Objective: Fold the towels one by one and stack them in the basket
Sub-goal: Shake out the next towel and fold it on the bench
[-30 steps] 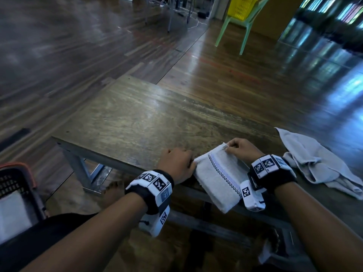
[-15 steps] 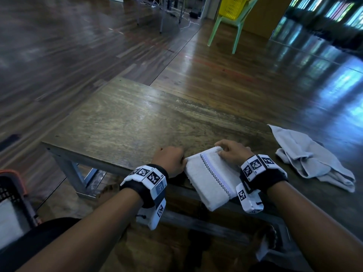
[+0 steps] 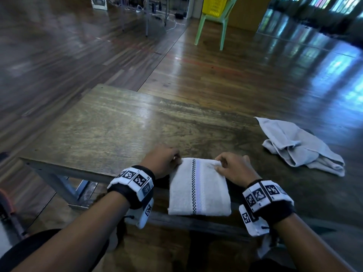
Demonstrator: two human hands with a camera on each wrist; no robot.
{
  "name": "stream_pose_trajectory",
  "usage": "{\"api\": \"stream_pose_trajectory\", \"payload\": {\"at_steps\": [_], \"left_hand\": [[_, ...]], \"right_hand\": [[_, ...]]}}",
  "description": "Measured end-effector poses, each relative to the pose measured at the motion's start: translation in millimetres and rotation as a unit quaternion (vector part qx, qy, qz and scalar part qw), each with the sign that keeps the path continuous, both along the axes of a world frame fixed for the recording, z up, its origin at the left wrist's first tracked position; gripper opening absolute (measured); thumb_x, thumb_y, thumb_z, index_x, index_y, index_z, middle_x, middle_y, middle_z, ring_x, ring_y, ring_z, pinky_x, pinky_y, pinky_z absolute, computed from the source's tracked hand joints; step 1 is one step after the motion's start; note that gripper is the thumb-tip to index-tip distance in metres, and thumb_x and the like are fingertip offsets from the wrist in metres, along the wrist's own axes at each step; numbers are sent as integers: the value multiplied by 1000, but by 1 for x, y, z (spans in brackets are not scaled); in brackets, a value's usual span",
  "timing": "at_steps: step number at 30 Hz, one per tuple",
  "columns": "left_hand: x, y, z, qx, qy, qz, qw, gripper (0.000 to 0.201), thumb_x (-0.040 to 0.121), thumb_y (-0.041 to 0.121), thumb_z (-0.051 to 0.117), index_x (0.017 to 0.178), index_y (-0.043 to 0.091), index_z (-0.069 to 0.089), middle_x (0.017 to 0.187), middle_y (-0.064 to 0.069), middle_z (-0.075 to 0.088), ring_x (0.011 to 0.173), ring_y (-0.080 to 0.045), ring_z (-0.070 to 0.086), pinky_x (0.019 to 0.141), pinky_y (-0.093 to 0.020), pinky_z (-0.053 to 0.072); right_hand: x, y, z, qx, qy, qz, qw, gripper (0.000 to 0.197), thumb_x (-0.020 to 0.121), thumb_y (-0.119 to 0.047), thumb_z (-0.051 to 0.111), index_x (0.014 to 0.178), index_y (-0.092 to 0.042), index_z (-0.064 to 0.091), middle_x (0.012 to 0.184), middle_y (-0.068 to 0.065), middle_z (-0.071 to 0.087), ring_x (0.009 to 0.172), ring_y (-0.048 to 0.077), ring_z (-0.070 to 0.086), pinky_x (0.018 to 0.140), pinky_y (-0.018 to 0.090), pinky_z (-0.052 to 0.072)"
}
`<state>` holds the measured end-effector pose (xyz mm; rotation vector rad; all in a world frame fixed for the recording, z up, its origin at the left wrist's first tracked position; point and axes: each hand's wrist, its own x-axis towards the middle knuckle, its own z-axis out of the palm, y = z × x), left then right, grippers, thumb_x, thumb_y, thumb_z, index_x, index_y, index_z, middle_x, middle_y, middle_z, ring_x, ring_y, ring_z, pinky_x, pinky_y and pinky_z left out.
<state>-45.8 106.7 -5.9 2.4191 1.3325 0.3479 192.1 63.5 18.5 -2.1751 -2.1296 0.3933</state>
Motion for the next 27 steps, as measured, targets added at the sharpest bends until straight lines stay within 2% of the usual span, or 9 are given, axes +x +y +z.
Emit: {"api": "stream_pose_trajectory", "payload": {"at_steps": [4,6,9,11,14,17,22,25,27], "left_hand": [[-3,2,-5,-13,-2,21,1000,11,91,26,54,99,21,59,105,-2,63,92,-22,58,73,-32,48],[-2,2,-6,-10,3,23,1000,10,91,25,54,98,20,58,103,-3,63,90,-24,58,74,-36,50],[0,2,-5,-1,11,20,1000,12,90,24,53,99,18,57,102,-5,63,91,-27,59,76,-39,50],[1,2,-4,-1,12,18,1000,11,90,21,51,99,16,56,102,-6,63,91,-27,58,76,-40,50],[2,3,0,-18,1,27,999,9,91,18,48,96,14,54,100,-9,63,90,-28,57,73,-36,47],[4,4,2,-24,-7,44,999,7,92,20,47,94,15,51,98,-10,63,88,-28,56,71,-36,45],[10,-2,3,3,25,68,997,12,91,20,48,102,17,53,105,-5,61,92,-26,56,71,-35,46],[20,-15,5,70,26,23,997,23,89,19,50,111,16,55,115,-4,58,103,-26,55,81,-35,44],[30,-30,5,93,49,-29,994,30,90,21,45,119,15,54,126,-5,54,115,-26,50,96,-35,37]], "right_hand": [[-2,1,-1,55,-85,73,992,22,91,-33,52,110,-24,58,113,-6,61,110,16,54,96,38,31],[0,4,-2,65,-92,107,988,19,91,-30,52,106,-21,59,113,-4,59,110,17,51,92,36,33],[3,6,-3,50,-4,106,993,8,88,-22,56,95,-18,58,98,-4,56,92,18,55,75,28,38],[3,7,-4,33,55,95,993,5,85,-17,59,89,-18,56,90,-5,53,82,17,55,68,28,42],[3,9,-5,29,93,81,992,7,83,-13,59,88,-17,55,89,-3,54,79,17,54,71,33,46],[6,8,-5,53,138,51,988,5,87,-11,55,89,-16,55,87,1,57,77,18,56,70,32,45],[6,5,-10,77,138,13,987,7,88,-15,58,86,-18,52,88,2,59,80,18,57,72,32,46],[4,3,-8,88,124,-5,988,7,88,-17,60,84,-18,54,87,1,60,80,17,56,73,32,46],[3,2,-7,99,101,-4,990,6,88,-18,59,84,-16,55,85,0,60,80,18,56,73,33,48]]}}
